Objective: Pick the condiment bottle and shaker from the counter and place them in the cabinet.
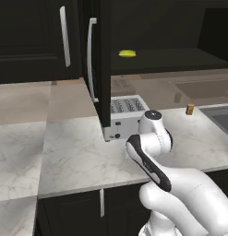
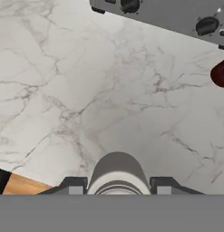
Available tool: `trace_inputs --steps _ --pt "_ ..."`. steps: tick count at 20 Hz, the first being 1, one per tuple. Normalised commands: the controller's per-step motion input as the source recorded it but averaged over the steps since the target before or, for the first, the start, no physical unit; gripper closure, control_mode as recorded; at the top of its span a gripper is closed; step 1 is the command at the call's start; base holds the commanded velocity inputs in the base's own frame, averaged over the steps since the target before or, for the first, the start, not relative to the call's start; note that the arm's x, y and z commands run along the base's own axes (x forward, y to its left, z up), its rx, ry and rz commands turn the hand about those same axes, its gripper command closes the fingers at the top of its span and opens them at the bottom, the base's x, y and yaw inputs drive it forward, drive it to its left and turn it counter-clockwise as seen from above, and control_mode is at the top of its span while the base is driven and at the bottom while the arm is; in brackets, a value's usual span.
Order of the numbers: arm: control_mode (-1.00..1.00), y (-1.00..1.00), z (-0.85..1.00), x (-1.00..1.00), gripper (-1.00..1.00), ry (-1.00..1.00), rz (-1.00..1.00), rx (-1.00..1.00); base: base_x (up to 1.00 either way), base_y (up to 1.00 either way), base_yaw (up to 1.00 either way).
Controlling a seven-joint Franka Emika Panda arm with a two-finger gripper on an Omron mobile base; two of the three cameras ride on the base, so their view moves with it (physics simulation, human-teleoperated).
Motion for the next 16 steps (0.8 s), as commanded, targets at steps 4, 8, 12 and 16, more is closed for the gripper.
trace_inputs --steps 4,8,12,16 --pt "-1.00 -0.02 0.50 -0.19 1.00 -0.16 0.04 -0.01 0.00 0.00 0.00" --pt "-1.00 -0.08 0.46 -0.03 1.00 -0.10 0.00 0.00 0.00 0.00 0.00" --pt "-1.00 -0.15 0.50 0.00 1.00 -0.04 0.00 0.00 0.00 0.00 0.00" --pt "-1.00 -0.16 0.45 0.00 1.00 0.00 0.00 0.04 0.00 0.00 0.00"
